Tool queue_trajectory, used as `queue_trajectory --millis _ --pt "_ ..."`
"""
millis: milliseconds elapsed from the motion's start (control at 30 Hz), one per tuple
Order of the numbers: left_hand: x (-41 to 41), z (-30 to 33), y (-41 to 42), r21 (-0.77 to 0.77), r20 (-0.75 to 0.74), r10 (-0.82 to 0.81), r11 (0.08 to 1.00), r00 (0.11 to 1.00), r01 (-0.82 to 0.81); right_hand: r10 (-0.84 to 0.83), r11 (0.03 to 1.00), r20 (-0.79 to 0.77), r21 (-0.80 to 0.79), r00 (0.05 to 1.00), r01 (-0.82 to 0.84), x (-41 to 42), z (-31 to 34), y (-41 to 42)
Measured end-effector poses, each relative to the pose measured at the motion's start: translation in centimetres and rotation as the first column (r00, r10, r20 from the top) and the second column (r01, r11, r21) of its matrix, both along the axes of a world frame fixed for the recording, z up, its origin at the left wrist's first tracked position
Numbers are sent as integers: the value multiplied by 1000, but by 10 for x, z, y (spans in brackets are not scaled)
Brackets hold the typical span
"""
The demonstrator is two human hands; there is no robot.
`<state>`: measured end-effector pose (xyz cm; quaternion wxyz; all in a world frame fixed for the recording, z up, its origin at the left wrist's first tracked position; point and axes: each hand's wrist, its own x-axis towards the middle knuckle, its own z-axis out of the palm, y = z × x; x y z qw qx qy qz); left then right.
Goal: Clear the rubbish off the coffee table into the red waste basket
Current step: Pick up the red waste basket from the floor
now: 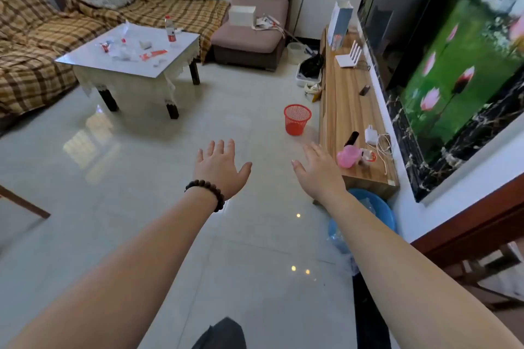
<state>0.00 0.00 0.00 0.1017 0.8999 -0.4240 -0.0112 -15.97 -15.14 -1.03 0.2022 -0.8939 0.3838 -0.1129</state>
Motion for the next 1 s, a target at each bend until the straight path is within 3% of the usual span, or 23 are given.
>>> queue_trajectory --millis 367,733,1000 --pt "90 -56 -123 88 -24 -40 995 999 42 -75 994 -42 71 996 78 71 -51 -114" --pt "237 -65 -295 181 -36 -145 972 989 150 -173 980 -90 87 981 181 206 -38 -279" --pt "299 -86 -412 174 -73 -171 968 983 182 -254 955 -93 132 963 264 253 -48 -385"
